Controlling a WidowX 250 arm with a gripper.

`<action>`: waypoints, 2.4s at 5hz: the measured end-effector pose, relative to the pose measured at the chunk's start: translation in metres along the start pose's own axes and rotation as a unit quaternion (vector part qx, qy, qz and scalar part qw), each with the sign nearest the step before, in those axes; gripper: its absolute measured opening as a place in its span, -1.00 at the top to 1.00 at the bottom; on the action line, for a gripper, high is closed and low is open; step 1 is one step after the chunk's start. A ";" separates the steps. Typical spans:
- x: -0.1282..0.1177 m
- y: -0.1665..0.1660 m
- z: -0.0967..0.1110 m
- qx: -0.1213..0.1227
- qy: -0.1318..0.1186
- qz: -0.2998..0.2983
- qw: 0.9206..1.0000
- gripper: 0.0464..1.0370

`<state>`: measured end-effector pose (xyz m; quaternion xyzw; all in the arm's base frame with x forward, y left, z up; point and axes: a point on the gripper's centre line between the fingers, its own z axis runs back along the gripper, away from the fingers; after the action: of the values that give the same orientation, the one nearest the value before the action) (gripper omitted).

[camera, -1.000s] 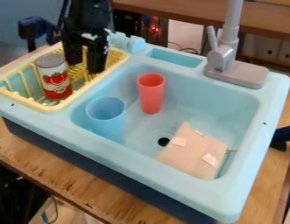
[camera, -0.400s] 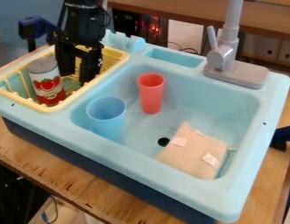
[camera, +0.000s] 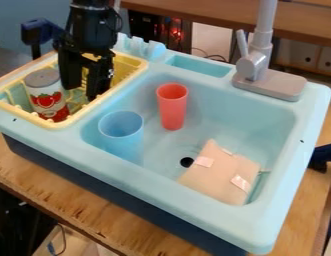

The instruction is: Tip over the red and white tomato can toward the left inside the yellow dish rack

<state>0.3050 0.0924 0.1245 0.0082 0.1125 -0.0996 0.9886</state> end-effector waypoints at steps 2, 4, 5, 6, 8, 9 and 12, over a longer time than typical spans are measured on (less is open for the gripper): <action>-0.009 -0.003 0.004 -0.003 0.004 0.001 1.000 -0.93; -0.015 0.002 0.004 -0.009 0.012 0.019 1.000 -0.93; -0.021 0.009 0.004 -0.013 0.015 0.037 0.999 -0.93; -0.033 0.005 0.015 -0.010 0.004 0.047 0.999 -0.93; -0.035 0.004 0.018 -0.013 0.003 0.043 0.999 -0.93; -0.028 0.009 0.034 -0.001 -0.021 0.039 0.999 -0.93; -0.038 -0.008 0.039 0.026 -0.066 0.013 0.997 -0.93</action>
<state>0.2757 0.0904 0.1712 0.0291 0.0444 -0.0905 0.9945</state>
